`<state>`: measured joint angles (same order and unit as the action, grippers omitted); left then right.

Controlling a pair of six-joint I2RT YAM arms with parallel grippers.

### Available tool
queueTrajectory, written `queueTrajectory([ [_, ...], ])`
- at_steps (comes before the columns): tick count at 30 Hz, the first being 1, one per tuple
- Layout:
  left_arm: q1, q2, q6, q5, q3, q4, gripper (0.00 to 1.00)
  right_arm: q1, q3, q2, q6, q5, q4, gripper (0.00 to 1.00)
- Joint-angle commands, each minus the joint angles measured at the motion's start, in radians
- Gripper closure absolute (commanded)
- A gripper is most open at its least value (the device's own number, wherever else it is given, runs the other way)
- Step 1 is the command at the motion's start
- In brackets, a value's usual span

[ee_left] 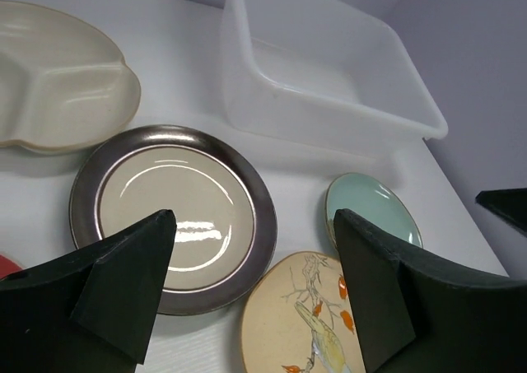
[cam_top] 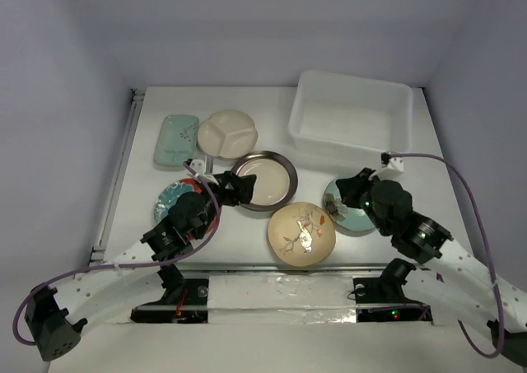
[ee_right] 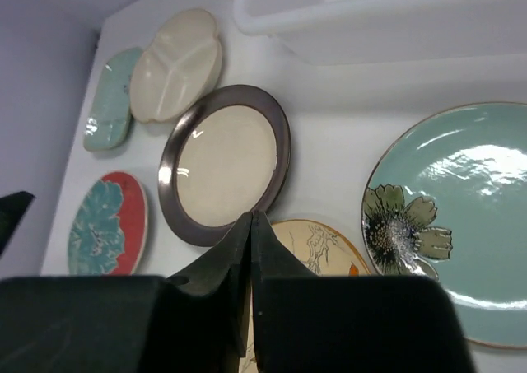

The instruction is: Place the plates into the plastic bin on the countertop

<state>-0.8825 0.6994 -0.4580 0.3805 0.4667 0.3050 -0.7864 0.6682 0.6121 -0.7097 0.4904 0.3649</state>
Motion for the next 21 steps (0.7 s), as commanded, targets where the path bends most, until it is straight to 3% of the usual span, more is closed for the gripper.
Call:
queueTrajectory([
  [1, -0.003, -0.028, 0.051, 0.067, -0.019, 0.097, 0.25, -0.004, 0.011, 0.102, 0.024, -0.024, -0.128, 1.0],
  [4, -0.003, -0.049, 0.077, 0.089, -0.069, 0.149, 0.31, 0.036, 0.022, 0.218, 0.03, -0.085, -0.17, 1.0],
  [7, -0.003, -0.063, 0.11, 0.103, -0.114, 0.174, 0.7, 0.101, 0.01, 0.293, 0.035, -0.188, -0.259, 1.0],
  [8, -0.003, -0.07, 0.122, 0.11, -0.122, 0.175, 0.96, 0.116, 0.005, 0.31, 0.035, -0.226, -0.297, 1.0],
  [9, -0.003, -0.074, 0.124, 0.127, -0.132, 0.169, 1.0, 0.151, 0.007, 0.346, 0.03, -0.243, -0.31, 0.83],
  [11, -0.003, -0.086, 0.124, 0.141, -0.135, 0.161, 1.0, 0.188, 0.01, 0.394, 0.026, -0.303, -0.351, 0.57],
  [12, -0.003, -0.095, 0.124, 0.141, -0.14, 0.164, 1.0, 0.229, 0.013, 0.447, 0.023, -0.359, -0.397, 0.34],
  [13, -0.003, -0.095, 0.124, 0.14, -0.143, 0.167, 1.0, 0.248, 0.014, 0.478, 0.023, -0.36, -0.397, 0.28],
  [15, -0.003, -0.103, 0.124, 0.139, -0.148, 0.166, 1.0, 0.26, 0.022, 0.544, 0.018, -0.383, -0.446, 0.2],
  [18, -0.003, -0.113, 0.119, 0.17, -0.148, 0.152, 0.99, 0.271, 0.056, 0.714, 0.021, -0.414, -0.5, 0.19],
  [21, -0.003, -0.126, 0.113, 0.17, -0.158, 0.163, 0.9, 0.271, 0.068, 0.848, -0.005, -0.519, -0.613, 0.24],
])
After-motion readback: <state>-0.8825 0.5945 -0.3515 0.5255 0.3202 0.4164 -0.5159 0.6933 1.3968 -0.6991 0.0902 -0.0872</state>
